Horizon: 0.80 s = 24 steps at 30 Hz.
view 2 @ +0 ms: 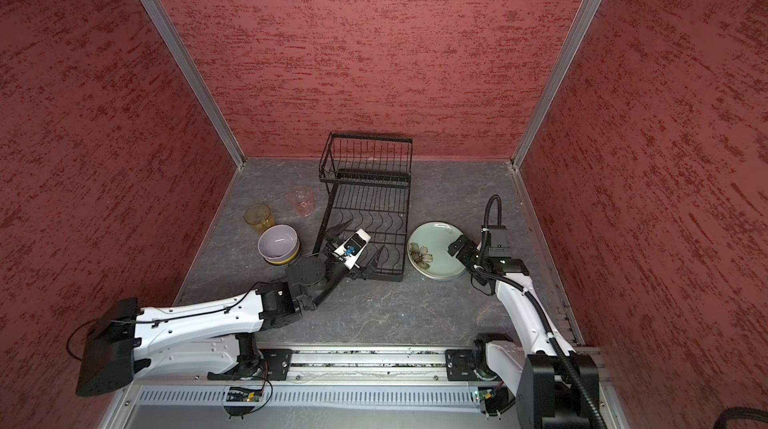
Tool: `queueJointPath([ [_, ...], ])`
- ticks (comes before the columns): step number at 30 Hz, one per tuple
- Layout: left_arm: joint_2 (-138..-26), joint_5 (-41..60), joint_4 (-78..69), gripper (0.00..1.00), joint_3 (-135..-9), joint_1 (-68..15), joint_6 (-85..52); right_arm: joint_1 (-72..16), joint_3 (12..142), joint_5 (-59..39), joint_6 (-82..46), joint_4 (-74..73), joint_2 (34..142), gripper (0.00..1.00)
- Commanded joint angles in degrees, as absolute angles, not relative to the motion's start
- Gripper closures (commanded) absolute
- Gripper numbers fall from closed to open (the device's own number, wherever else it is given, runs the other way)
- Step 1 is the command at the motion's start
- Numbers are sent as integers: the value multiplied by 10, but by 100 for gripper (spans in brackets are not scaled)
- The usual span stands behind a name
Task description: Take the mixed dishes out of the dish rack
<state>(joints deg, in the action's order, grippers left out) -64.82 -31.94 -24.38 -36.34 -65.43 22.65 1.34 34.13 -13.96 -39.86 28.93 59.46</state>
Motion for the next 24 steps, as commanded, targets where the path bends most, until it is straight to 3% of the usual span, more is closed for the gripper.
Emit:
queueJointPath([
  [1,-638,-313,-243,0,-359,-646,210,16,356,-127,-384,290,587,1],
  [9,-602,-312,-232,1,-353,-586,182,16,345,-147,-368,213,533,1],
  [17,-556,-305,-241,1,-329,-462,142,16,313,10,-351,96,452,1],
  [24,-561,-270,-256,0,-304,-353,107,16,285,93,-279,-30,450,1],
])
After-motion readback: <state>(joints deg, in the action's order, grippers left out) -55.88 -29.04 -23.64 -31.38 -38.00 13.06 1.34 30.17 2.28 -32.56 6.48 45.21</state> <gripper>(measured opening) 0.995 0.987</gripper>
